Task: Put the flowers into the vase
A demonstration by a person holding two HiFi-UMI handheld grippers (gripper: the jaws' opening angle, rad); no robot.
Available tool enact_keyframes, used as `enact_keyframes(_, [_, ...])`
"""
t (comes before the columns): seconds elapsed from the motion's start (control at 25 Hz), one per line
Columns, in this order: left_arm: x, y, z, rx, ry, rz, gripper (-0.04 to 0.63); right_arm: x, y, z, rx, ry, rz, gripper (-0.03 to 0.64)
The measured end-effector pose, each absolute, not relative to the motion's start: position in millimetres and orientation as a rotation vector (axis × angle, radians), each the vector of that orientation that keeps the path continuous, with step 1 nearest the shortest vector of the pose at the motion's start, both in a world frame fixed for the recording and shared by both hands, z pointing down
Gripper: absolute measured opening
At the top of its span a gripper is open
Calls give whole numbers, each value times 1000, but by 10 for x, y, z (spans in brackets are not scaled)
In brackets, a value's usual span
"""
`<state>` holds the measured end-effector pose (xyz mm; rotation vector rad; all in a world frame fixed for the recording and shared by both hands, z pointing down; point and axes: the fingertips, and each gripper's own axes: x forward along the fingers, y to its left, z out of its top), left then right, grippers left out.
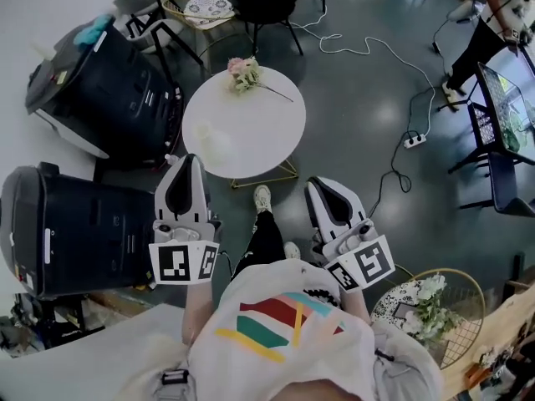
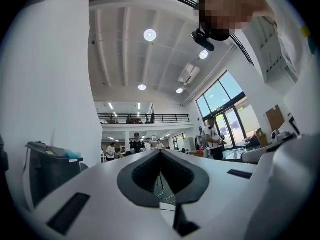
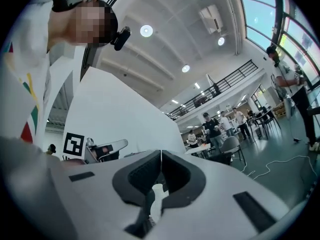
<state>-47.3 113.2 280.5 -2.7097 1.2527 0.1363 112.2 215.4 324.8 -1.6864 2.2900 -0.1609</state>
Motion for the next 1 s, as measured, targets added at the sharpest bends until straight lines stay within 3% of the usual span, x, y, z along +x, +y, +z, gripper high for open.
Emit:
enact_keyframes(0.44, [50,608,2957,-2775,1134,171,7,1586,1881,3400,-1872,2208,-174,15])
enact_keyframes(1.0, [-703,-992,2992,-2677,1352,114,8,947,-43,3294,-1572,2571,-253,15])
